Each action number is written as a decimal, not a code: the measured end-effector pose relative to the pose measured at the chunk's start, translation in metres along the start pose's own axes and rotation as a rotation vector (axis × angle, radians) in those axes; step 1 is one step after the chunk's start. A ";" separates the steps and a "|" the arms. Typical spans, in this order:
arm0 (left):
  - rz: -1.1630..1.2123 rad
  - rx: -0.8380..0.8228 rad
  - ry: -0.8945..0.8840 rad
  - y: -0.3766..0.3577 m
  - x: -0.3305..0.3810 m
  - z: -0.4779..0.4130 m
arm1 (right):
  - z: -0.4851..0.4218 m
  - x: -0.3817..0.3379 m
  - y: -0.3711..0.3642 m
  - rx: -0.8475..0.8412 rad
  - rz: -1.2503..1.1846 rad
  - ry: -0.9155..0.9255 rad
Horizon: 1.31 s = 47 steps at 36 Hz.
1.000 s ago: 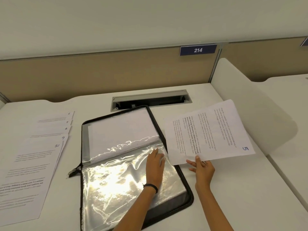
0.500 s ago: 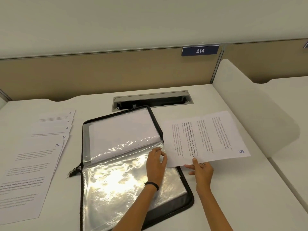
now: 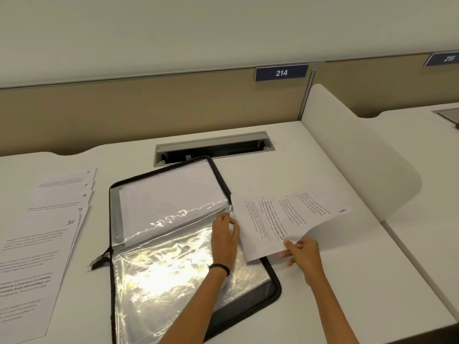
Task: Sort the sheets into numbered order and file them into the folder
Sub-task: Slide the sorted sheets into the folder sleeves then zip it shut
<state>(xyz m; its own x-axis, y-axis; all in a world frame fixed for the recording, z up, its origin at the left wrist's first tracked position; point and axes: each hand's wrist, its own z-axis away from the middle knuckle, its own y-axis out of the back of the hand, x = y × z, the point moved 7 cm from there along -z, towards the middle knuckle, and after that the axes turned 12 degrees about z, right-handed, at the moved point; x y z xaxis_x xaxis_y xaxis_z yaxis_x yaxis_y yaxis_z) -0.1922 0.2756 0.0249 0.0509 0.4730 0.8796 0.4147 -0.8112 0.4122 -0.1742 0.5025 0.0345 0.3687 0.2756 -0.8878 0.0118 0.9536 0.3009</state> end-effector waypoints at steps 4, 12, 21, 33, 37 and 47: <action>-0.020 -0.045 -0.018 -0.006 0.001 0.003 | 0.005 0.001 0.001 -0.066 0.063 -0.010; -0.115 -0.085 -0.077 -0.011 -0.007 0.011 | 0.011 0.021 -0.010 -0.208 0.127 -0.045; -0.154 -0.097 -0.116 -0.014 -0.006 0.011 | 0.019 0.029 0.002 -0.319 0.380 -0.248; -0.099 -0.084 -0.088 -0.012 -0.009 0.011 | 0.010 -0.006 -0.007 -0.457 0.568 0.046; -0.038 -0.064 -0.061 -0.010 -0.012 0.010 | 0.003 -0.019 -0.032 -0.364 0.608 0.365; 0.147 -0.002 0.029 -0.004 -0.018 0.007 | 0.008 0.007 -0.080 -0.490 0.844 0.502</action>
<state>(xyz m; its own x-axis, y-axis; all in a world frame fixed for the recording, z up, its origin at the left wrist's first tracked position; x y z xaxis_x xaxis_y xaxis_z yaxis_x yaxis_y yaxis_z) -0.1888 0.2723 0.0055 0.0843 0.3390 0.9370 0.4033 -0.8715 0.2790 -0.1656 0.4267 0.0069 -0.3374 0.7742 -0.5355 -0.4782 0.3490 0.8059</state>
